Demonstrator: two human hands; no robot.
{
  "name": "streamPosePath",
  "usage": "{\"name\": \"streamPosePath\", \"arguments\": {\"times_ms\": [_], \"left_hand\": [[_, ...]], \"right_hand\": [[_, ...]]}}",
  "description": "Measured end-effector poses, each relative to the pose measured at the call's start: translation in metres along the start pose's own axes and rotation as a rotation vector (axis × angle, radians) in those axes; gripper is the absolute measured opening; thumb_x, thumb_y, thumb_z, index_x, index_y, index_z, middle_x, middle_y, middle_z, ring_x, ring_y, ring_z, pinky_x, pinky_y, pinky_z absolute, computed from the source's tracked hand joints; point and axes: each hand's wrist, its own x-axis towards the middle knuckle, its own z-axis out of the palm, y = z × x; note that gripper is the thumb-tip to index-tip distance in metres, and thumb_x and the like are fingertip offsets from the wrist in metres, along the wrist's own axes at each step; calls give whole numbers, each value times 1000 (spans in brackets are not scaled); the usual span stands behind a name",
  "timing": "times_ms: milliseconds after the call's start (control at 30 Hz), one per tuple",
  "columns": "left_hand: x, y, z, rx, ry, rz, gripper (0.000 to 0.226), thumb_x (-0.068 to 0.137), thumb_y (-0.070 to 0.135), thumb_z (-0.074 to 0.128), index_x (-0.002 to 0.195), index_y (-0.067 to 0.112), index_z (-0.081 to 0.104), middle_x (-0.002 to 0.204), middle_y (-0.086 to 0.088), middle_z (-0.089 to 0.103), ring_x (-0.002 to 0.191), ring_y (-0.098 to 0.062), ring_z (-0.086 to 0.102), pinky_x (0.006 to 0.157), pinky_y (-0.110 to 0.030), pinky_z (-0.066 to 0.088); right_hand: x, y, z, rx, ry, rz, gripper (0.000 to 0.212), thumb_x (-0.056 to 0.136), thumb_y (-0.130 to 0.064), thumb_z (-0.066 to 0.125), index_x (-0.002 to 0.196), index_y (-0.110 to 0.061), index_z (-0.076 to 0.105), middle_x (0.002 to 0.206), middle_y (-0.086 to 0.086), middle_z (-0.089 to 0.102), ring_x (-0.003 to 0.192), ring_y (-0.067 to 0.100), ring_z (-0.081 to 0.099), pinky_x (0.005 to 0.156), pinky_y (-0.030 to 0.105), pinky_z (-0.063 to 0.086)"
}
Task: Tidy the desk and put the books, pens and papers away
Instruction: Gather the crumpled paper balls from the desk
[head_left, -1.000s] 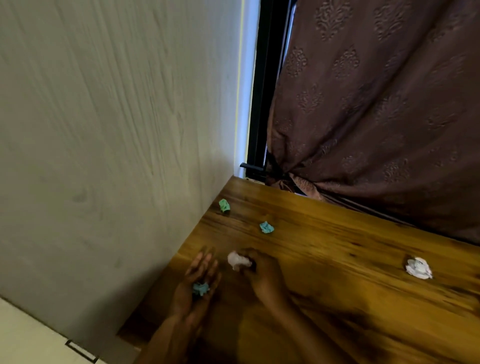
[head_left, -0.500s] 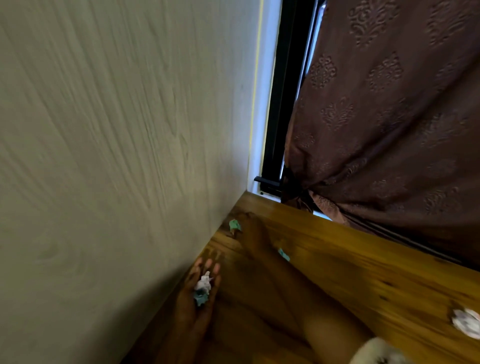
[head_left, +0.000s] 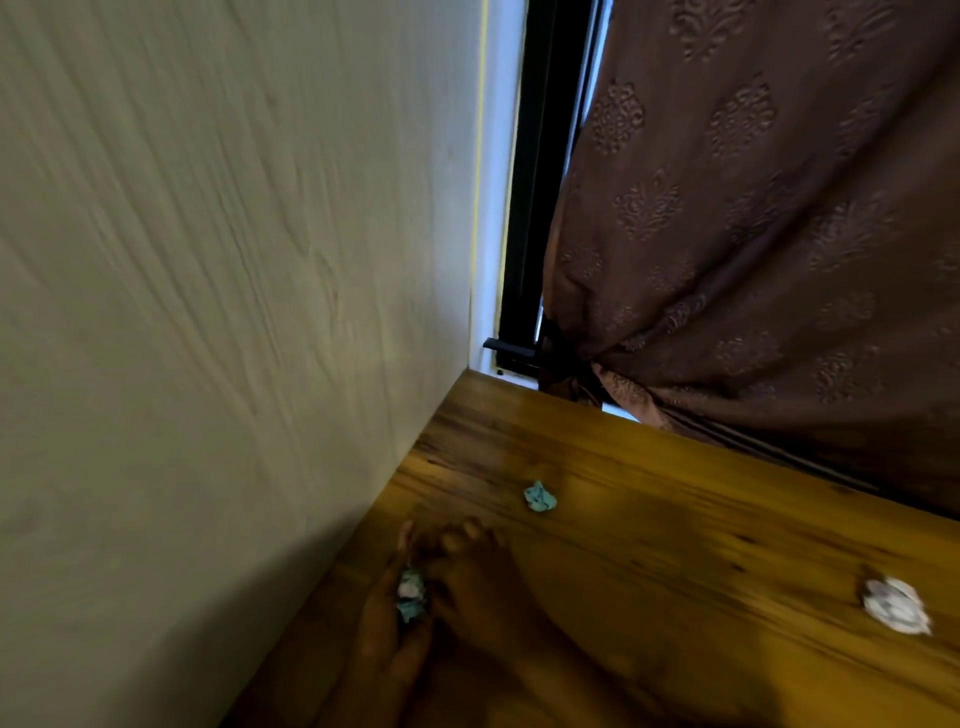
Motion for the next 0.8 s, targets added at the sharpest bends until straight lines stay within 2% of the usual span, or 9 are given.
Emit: {"name": "streamPosePath", "arguments": {"times_ms": [100,167,233,333,433,567,667,767,800], "left_hand": [[1,-7,-15,76,71,223,81,41,7,87,117,12,60,89,-8,73,70,-18,72,55,-28,58],[0,-6,-8,164,82,214,105,11,11,96,109,11,60,87,-8,75,74,-21,73,58,-32,59],[-4,-5,-2,201,75,216,110,5,13,96,108,11,59,90,-7,75,77,-20,73,60,-31,59],[-11,-14,2,282,100,160,62,66,8,77,123,9,54,104,-8,69,87,-23,70,65,-32,60],[-15,-28,1,255,133,75,37,92,7,45,128,8,52,111,-9,67,95,-26,67,69,-34,60],[-15,-56,5,198,80,-75,63,44,9,92,103,8,71,100,-11,73,81,-23,72,64,-35,60],[-16,-86,15,182,86,-123,20,62,19,87,65,3,75,73,-11,72,59,-17,70,50,-25,57],[-19,-116,25,327,74,-153,42,27,15,97,62,7,76,74,-12,72,61,-18,70,51,-26,57],[-15,-125,24,380,70,-170,37,32,12,94,65,9,77,80,-12,72,64,-18,71,53,-26,57]], "right_hand": [[-17,21,-19,124,34,18,27,86,-30,58,112,-29,65,125,-3,56,121,15,43,101,36,32],[-12,57,-23,0,273,225,24,77,-22,69,100,-20,68,110,2,64,106,23,59,88,39,50],[-5,80,-24,-165,273,370,40,64,-16,81,101,-16,67,108,7,66,98,30,65,77,39,57],[-8,96,-22,-160,30,434,29,88,-14,56,117,-12,60,131,10,52,124,29,47,99,32,38],[-24,84,-27,44,192,469,21,88,-14,58,108,-11,65,115,8,62,108,25,58,87,27,41],[-53,25,-41,425,427,479,18,85,-18,64,103,-18,64,102,-3,69,93,9,65,81,22,51],[-86,0,-33,180,432,391,16,81,-33,54,93,-29,64,95,-10,70,91,4,62,93,23,39],[-118,11,-44,-55,358,393,30,91,-48,38,95,-31,63,103,-15,70,116,10,55,104,39,20],[-130,18,-58,-57,351,399,34,92,-49,36,96,-32,65,109,-15,68,123,13,51,106,38,18]]}}
